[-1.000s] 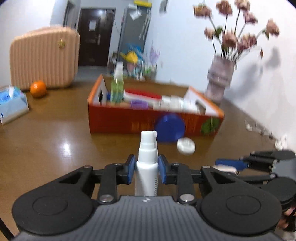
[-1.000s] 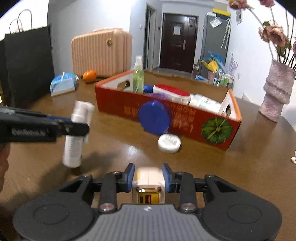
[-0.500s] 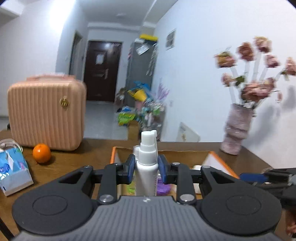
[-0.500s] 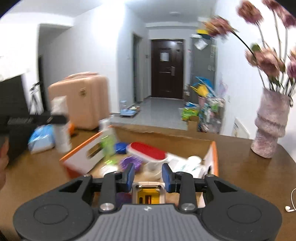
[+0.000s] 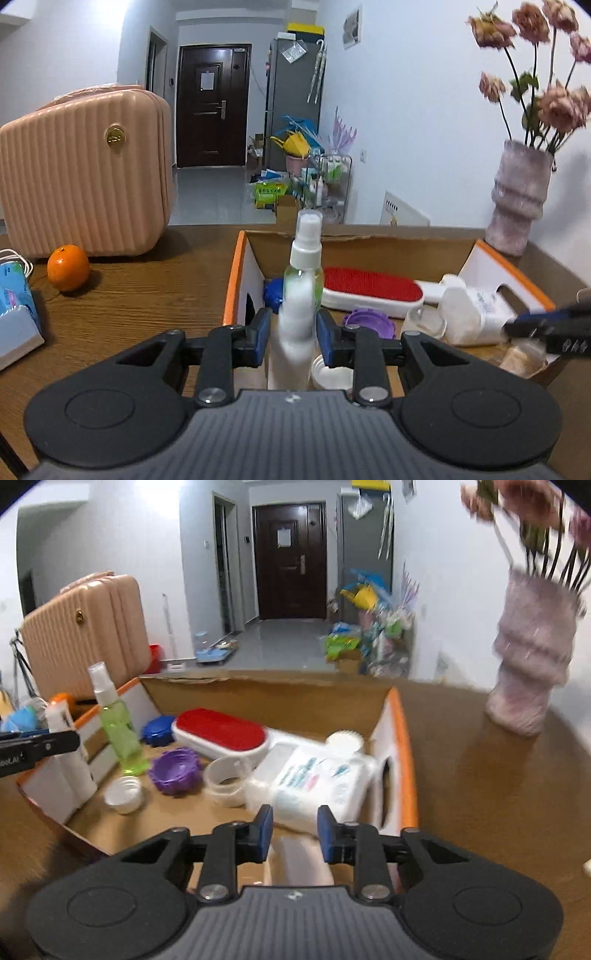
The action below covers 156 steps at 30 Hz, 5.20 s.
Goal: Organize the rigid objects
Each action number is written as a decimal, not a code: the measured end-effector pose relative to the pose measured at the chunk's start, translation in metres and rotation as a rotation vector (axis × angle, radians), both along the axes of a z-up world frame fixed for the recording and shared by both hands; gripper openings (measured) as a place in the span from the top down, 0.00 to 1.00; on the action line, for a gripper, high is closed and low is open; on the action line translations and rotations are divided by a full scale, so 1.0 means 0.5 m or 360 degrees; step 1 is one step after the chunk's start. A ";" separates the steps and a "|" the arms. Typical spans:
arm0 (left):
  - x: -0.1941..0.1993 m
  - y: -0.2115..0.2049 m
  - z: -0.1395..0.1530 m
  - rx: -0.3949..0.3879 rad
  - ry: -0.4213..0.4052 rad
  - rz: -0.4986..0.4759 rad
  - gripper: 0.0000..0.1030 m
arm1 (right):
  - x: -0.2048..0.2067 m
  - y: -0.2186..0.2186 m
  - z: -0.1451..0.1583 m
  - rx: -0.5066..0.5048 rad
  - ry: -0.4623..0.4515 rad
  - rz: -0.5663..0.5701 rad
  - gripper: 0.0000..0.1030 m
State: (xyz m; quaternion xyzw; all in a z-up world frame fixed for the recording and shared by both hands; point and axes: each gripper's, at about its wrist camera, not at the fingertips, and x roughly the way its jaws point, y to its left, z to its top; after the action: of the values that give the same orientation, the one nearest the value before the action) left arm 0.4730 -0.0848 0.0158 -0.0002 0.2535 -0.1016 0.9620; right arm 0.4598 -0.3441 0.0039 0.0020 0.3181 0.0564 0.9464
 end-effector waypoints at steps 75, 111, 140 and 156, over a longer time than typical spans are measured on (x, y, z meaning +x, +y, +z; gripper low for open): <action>-0.173 -0.106 -0.066 -0.0288 0.0343 -0.0090 0.34 | -0.170 0.109 -0.087 -0.0008 0.0015 0.0286 0.62; -0.463 -0.059 -0.099 0.0016 0.0315 -0.0258 0.34 | -0.453 0.118 -0.068 -0.0045 0.0040 0.0310 0.63; 0.071 -0.141 -0.037 -0.0210 0.0472 -0.0379 0.25 | 0.019 0.061 -0.011 -0.0069 0.0023 0.0299 0.62; -0.112 -0.029 0.156 -0.0130 -0.0011 -0.0156 0.17 | -0.126 0.006 0.176 -0.0098 -0.0262 0.0120 0.52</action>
State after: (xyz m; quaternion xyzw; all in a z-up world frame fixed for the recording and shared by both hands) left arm 0.4170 -0.0991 0.0940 -0.0266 0.2455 -0.1588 0.9559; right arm 0.3966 -0.3410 0.0921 -0.0437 0.2406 0.0822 0.9662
